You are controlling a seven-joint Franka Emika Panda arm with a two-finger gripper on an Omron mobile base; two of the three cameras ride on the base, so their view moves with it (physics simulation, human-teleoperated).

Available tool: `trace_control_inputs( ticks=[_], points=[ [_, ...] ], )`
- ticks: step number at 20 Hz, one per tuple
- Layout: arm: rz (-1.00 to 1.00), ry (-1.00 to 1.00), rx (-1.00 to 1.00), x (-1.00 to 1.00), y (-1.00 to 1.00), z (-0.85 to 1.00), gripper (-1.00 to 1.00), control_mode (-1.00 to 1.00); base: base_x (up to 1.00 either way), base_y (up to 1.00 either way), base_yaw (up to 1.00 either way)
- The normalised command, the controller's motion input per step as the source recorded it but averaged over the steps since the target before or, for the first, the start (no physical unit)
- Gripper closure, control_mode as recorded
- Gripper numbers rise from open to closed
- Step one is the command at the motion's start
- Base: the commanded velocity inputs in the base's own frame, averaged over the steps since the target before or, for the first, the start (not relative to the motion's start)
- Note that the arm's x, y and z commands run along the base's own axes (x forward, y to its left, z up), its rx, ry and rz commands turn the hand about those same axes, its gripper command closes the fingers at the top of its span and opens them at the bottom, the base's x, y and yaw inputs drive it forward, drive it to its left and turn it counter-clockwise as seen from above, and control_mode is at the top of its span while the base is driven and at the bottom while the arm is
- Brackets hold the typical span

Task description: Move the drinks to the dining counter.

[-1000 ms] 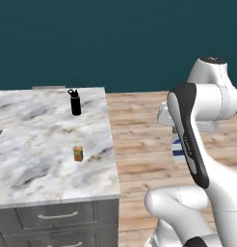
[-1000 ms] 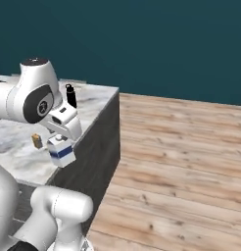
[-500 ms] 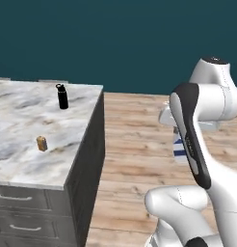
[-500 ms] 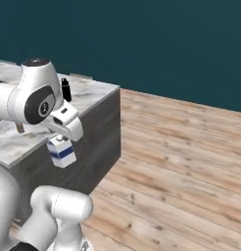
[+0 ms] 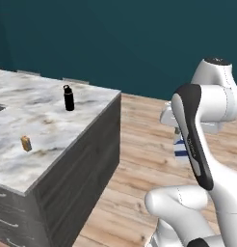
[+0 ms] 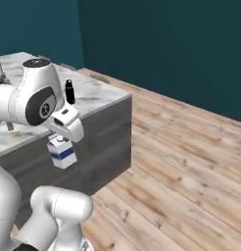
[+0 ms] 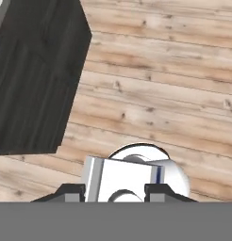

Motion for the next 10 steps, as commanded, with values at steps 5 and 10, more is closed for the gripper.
trace_control_inputs(
  ticks=[5,10],
  points=[
    [0.0,0.0,0.0,0.0,0.0,0.0,1.0,1.0,0.63,-0.75,0.59],
    [0.0,0.0,0.0,0.0,0.0,0.0,1.0,1.0,0.6,-0.73,0.6]
  ],
)
